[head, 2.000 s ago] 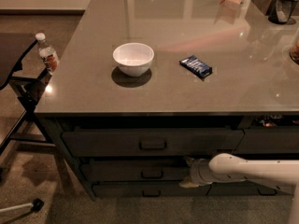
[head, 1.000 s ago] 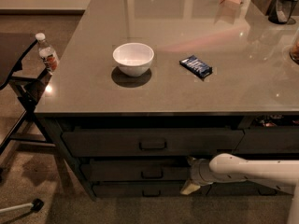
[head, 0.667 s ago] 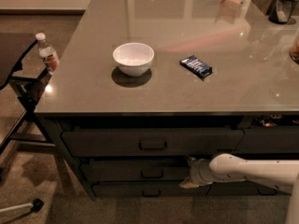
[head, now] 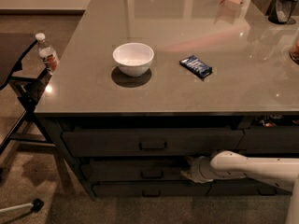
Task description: Open middle drawer
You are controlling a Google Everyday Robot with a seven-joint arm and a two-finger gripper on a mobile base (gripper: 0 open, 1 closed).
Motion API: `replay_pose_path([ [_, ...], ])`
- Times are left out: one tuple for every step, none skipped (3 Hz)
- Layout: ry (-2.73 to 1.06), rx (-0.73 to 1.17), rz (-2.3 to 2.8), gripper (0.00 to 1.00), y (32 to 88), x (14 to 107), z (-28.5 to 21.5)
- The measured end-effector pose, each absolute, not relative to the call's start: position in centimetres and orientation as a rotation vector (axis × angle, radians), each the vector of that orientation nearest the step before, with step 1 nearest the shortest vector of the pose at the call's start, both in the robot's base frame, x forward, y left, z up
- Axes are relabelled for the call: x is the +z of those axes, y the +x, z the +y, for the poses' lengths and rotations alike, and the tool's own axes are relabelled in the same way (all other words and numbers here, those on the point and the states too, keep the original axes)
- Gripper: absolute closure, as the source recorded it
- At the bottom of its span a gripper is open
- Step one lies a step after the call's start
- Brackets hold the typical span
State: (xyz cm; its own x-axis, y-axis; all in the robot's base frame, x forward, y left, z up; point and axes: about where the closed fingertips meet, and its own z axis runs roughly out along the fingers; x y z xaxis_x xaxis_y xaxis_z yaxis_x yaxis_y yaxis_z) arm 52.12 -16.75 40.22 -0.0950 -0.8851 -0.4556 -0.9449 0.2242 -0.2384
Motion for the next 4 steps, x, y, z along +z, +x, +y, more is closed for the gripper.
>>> replay_pose_path([
  [-1.679, 0.156, 1.998, 1.00, 52.43, 40.38, -16.79],
  [-1.675, 0.170, 1.996, 1.00, 51.95, 40.19, -16.55],
  [-1.675, 0.170, 1.996, 1.00, 52.22, 40.37, -16.59],
  [-1.650, 0.194, 2.011, 1.00, 51.73, 40.09, -16.30],
])
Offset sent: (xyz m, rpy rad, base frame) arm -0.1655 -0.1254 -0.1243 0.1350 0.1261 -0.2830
